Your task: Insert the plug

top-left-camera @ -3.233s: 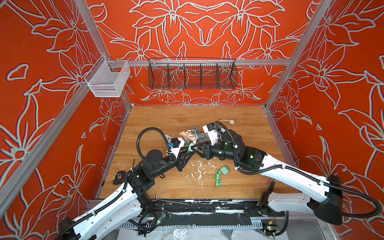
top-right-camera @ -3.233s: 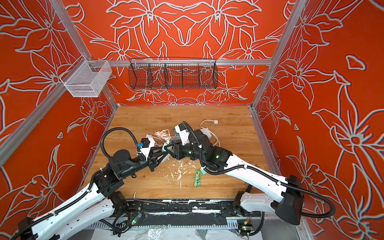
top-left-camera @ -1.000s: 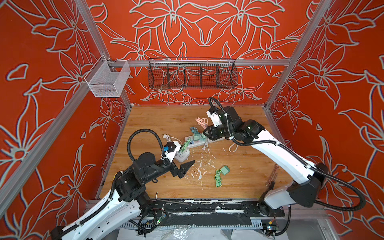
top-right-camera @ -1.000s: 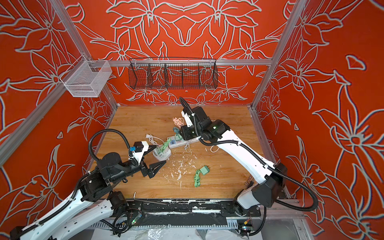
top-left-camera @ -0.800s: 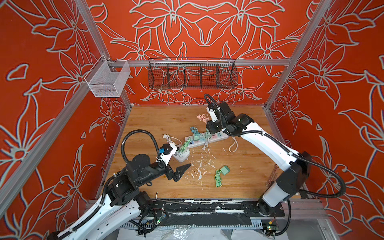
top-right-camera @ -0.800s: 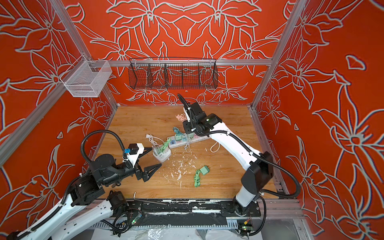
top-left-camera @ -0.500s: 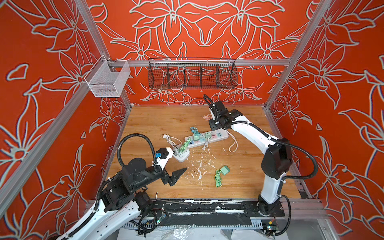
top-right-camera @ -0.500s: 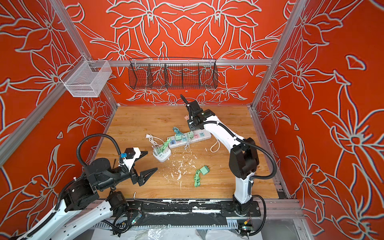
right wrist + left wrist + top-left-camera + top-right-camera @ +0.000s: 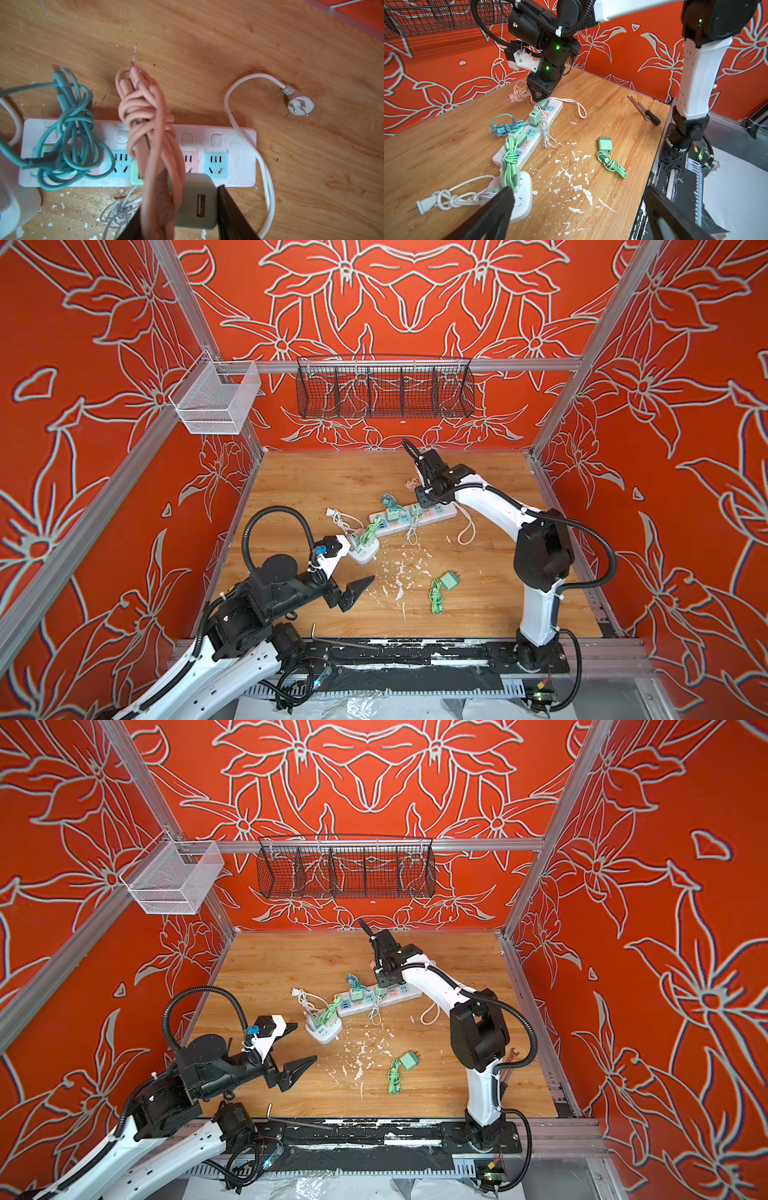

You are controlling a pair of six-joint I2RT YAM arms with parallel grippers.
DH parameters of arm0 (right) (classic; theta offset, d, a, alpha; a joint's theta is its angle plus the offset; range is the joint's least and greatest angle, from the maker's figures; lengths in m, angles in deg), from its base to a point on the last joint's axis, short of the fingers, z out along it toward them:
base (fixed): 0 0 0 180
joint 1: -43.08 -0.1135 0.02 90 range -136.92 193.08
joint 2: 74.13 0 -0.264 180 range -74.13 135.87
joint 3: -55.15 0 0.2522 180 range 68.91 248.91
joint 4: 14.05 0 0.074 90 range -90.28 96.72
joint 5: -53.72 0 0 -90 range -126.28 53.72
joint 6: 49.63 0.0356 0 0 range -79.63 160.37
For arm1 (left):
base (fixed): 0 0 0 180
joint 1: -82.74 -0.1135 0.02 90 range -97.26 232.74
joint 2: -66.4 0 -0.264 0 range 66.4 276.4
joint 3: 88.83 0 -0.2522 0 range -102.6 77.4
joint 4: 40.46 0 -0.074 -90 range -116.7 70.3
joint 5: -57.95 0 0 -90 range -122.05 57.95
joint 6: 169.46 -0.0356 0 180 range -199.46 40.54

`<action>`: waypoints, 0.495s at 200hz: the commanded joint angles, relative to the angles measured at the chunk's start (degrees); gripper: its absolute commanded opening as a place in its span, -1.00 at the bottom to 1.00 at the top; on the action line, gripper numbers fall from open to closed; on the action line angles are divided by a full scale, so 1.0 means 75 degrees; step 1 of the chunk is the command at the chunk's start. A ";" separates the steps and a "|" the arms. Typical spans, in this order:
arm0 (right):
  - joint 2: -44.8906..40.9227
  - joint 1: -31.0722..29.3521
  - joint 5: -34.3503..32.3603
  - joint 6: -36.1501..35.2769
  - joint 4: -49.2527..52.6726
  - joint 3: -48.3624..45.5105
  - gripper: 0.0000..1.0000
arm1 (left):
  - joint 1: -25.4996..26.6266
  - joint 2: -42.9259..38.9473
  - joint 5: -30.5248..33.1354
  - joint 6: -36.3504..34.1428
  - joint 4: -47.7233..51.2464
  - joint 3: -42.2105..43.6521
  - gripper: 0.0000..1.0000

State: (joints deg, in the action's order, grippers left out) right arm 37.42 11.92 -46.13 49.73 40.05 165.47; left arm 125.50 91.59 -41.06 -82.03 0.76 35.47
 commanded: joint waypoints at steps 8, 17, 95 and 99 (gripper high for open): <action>0.0105 0.0064 0.0175 0.0171 -0.0381 -0.0227 -0.29 | 0.0022 -0.0007 0.0040 -0.0079 -0.0099 0.0060 0.95; 0.0124 0.0098 0.0266 0.0222 -0.0395 -0.0241 -0.29 | 0.0029 -0.0001 0.0043 -0.0079 -0.0110 0.0060 0.95; 0.0125 0.0314 0.0646 0.0237 -0.0398 -0.0427 -0.30 | 0.0029 0.0138 0.0032 -0.0103 -0.0181 0.0052 0.95; 0.0123 0.0326 0.0692 0.0228 -0.0409 -0.0431 -0.30 | 0.0029 0.0138 0.0030 -0.0103 -0.0189 0.0065 0.95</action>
State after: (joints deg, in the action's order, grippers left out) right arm 37.94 13.89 -42.74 51.02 36.77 162.62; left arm 125.50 92.25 -40.87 -82.05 0.63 35.52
